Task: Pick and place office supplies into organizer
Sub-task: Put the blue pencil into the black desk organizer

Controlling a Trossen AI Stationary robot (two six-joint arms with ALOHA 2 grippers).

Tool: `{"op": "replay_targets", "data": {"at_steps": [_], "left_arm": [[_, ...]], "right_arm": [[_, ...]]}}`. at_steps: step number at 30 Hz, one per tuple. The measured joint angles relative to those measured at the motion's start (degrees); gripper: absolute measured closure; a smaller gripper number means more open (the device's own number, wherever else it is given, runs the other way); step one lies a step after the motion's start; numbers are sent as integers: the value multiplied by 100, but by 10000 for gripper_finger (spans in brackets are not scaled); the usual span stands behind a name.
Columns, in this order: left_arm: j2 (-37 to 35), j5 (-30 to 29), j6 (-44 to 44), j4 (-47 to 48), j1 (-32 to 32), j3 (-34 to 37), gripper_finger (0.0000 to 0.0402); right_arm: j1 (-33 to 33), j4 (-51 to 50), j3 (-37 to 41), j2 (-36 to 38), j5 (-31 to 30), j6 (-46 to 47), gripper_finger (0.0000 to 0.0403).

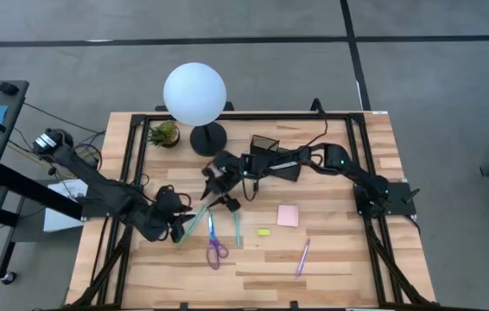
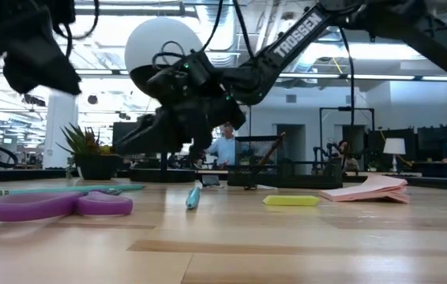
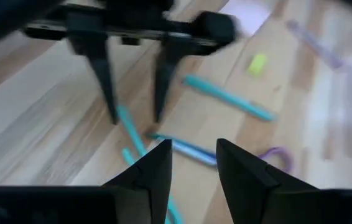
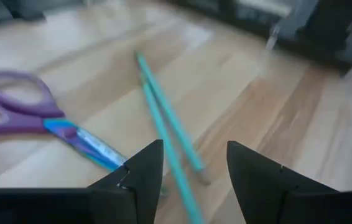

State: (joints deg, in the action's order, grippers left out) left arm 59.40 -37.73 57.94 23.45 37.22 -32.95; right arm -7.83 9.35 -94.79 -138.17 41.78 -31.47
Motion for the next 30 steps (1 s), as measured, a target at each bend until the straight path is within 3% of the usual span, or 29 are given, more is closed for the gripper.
{"op": "replay_targets", "data": {"at_steps": [3,9,19,24,30], "left_arm": [[-474,-264,-19,129,210,0,281],[-1170,-948,-35,368,545,-4,281],[-1483,-1253,-70,481,594,-4,281],[-1484,-1258,-65,535,594,-4,281],[-1481,-1257,-57,561,594,-4,281]], "right_arm": [[-148,-134,57,-120,435,144,238],[-117,250,23,-533,412,-43,235],[-158,-23,-8,-618,346,-103,227],[-130,-246,-14,-707,359,-75,261],[-40,265,-10,-907,463,94,336]]}}
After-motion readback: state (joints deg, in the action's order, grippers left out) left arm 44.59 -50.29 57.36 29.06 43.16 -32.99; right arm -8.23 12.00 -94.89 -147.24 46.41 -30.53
